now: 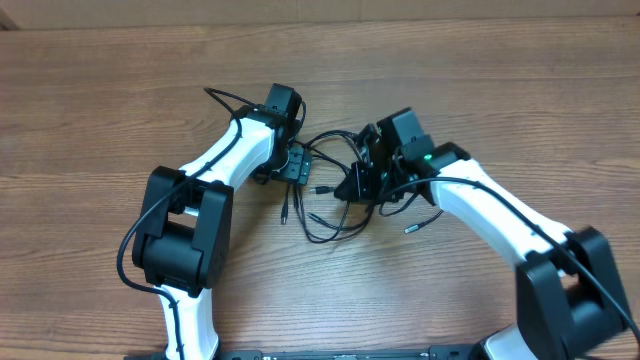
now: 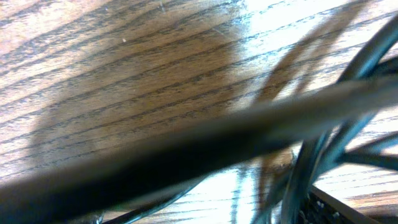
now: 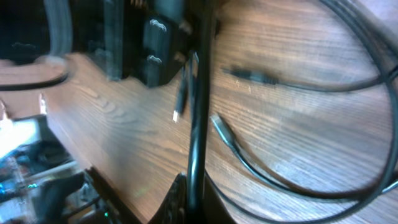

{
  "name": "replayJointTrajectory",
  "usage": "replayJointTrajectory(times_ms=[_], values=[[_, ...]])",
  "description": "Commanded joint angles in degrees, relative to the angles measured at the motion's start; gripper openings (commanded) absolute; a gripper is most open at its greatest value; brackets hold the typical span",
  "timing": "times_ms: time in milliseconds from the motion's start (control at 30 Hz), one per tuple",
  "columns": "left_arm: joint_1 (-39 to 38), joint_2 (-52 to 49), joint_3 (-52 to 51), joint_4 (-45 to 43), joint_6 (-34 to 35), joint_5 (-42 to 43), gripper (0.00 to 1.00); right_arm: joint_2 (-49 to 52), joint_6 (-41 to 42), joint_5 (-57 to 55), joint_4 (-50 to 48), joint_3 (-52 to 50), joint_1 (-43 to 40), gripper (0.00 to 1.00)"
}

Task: Untangle cables
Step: 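Pull one cable rightward with the right gripper, left gripper holding bundle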

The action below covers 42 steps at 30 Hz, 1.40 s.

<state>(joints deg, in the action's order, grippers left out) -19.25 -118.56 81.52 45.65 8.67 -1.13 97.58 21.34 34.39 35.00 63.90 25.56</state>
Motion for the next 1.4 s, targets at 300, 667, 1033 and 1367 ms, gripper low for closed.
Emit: replayJointTrajectory(times_ms=[300,667,1033,1367], values=[[0.2,-1.1,0.8,1.3,0.3,0.5,0.88,-12.9,-0.1,-41.7,24.3,21.3,-9.7,0.04],[0.6,-1.1,0.8,3.5,0.3,-1.8,0.85,-13.3,1.6,-63.1,28.8,23.2,-29.0,0.04],[6.9,-1.1,0.8,9.7,7.3,-8.9,0.77,-13.2,5.2,-62.5,23.4,23.2,-51.9,0.04],[12.0,-1.1,0.8,8.7,7.5,8.3,0.77,-12.0,3.0,-31.2,21.4,23.1,-60.3,0.04]])
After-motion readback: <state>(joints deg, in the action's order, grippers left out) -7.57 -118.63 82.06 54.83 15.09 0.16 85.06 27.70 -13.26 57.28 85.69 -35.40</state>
